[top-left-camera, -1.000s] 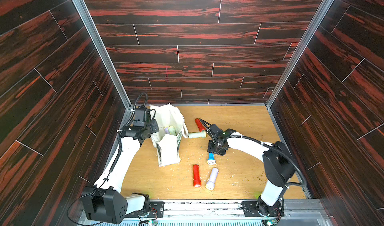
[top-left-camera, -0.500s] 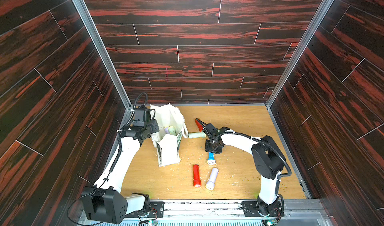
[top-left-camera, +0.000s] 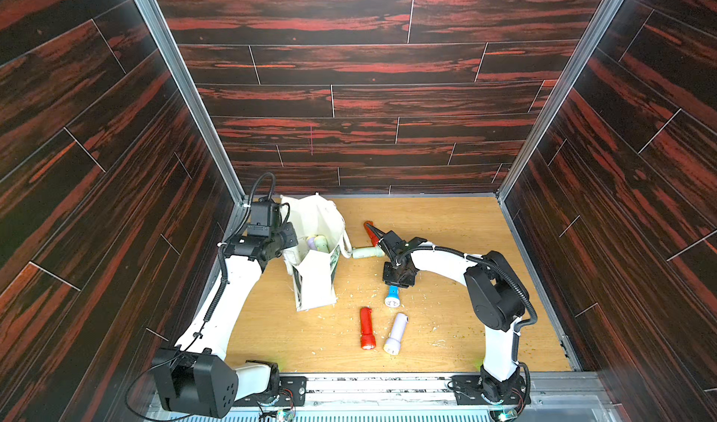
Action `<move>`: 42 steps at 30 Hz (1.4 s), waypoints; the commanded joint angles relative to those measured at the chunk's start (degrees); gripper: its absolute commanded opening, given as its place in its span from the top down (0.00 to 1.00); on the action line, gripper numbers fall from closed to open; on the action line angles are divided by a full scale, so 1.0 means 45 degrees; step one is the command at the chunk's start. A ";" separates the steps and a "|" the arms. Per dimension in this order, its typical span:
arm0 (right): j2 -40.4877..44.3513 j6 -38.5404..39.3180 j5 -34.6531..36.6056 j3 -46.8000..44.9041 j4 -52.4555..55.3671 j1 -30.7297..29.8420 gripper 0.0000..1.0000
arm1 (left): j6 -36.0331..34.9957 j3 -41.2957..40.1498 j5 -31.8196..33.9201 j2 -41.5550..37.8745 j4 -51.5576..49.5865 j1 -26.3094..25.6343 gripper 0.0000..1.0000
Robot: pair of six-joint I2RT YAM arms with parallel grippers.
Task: Put the flashlights into the tote bags
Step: Pick up the flashlight from the center of the board, then place the flashlight in the canvas bag.
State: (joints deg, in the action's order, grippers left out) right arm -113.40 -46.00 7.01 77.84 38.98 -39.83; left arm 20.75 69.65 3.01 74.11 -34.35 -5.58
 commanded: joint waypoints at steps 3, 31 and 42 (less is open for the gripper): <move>-0.0085 -0.0133 0.0118 -0.0120 0.0117 0.0030 0.74 | -0.0100 0.0363 -0.0117 -0.0035 -0.0083 0.0066 1.00; 0.7268 0.0178 0.0244 -0.3192 -0.3901 0.0063 1.00 | -0.0076 -0.0047 -0.1808 -0.0610 0.1030 0.0069 1.00; 0.8360 0.0788 -0.0856 -0.2948 -0.4720 0.0038 1.00 | 0.0704 -0.0459 -0.5731 -0.0387 0.2617 0.0069 1.00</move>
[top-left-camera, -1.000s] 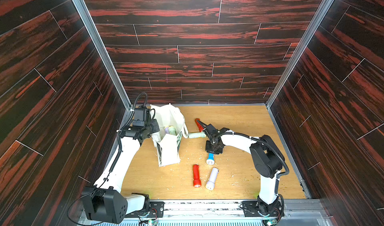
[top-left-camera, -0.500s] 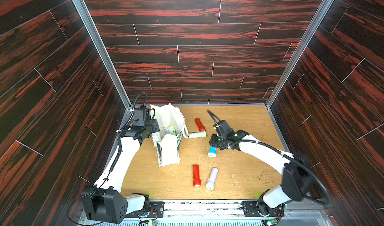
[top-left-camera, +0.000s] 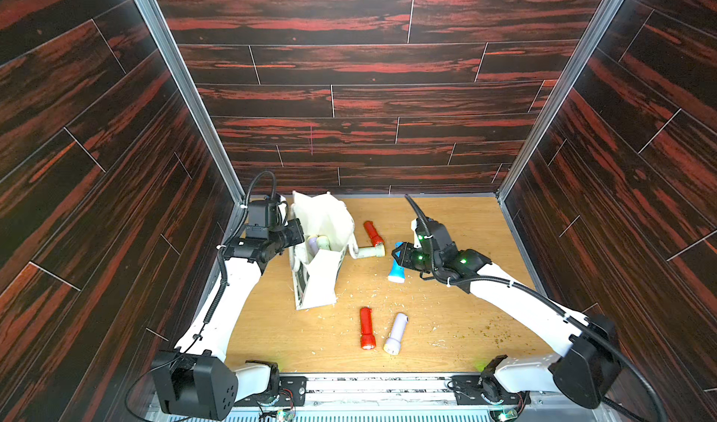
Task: Put the flashlights into the tote bags
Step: Place the flashlight in the canvas bag.
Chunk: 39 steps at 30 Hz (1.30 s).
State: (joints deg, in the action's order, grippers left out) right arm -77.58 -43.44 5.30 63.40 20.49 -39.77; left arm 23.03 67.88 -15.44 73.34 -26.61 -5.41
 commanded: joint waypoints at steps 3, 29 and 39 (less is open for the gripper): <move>0.0460 0.0230 -0.0519 0.0416 -0.0682 0.0010 1.00 | 0.0312 -0.0082 -0.2191 -0.0127 0.1114 0.0030 1.00; -0.3786 0.1216 0.0589 0.6838 0.2339 -0.1183 1.00 | -0.0147 0.0456 -0.4758 0.0722 0.0835 -0.1095 1.00; -0.6455 0.0772 0.0659 0.9360 0.4557 -0.1218 1.00 | -0.0180 0.0463 -0.4854 0.0648 0.0834 -0.1089 1.00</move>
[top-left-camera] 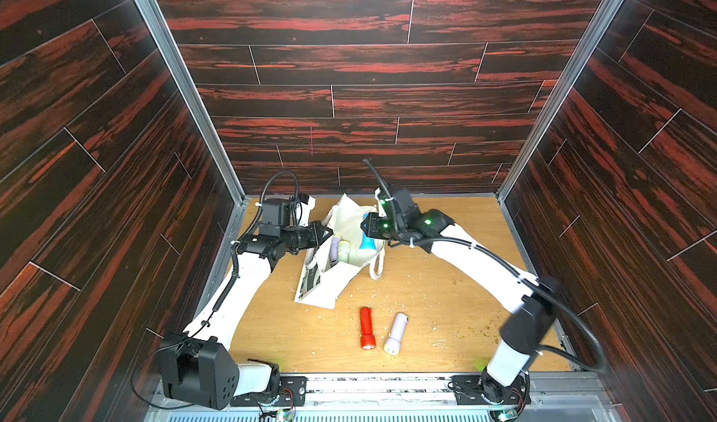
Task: Put the flashlights into the tote bags
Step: Place the flashlight in the canvas bag.
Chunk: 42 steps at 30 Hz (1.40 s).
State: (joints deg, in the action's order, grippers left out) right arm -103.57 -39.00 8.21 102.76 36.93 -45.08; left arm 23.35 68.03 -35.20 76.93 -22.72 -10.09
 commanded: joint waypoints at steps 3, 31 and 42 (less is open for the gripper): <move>-0.1236 -0.0239 0.0181 0.0856 0.0984 -0.0047 1.00 | -0.0261 0.0419 -0.0666 -0.0217 0.0063 -0.0055 1.00; -0.4499 -0.0852 0.1078 0.2052 0.2543 -0.0394 1.00 | -0.0368 0.0387 -0.0461 -0.0244 0.0029 -0.0071 1.00; -0.5827 -0.1459 0.1673 0.3424 0.4291 -0.0354 0.88 | -0.0395 0.0394 -0.0358 -0.0181 -0.0039 -0.0074 1.00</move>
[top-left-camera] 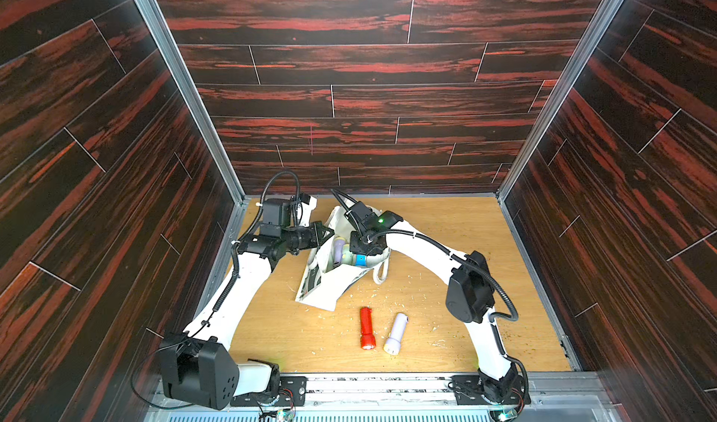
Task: Put the flashlights into the tote bags
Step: Place the flashlight in the canvas bag.
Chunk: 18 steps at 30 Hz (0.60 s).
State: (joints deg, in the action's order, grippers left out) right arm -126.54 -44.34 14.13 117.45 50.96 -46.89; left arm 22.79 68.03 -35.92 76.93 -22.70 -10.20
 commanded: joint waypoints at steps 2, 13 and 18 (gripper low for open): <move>-0.0799 -0.0303 0.0336 0.0169 0.1194 0.0067 0.83 | -0.0259 0.0403 -0.0166 -0.0180 -0.0054 -0.0050 1.00; -0.0256 -0.0074 0.0190 0.0156 0.1033 0.0108 0.45 | -0.0376 0.0430 0.0084 -0.0210 -0.0210 -0.0037 1.00; 0.0299 -0.0011 0.0049 0.0277 0.0846 0.0128 0.39 | -0.0400 0.0432 0.0119 -0.0234 -0.0249 -0.0048 1.00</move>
State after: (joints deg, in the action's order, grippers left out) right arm -127.17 -44.25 13.87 117.71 51.96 -46.89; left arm 22.26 68.03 -34.98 76.93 -22.94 -10.24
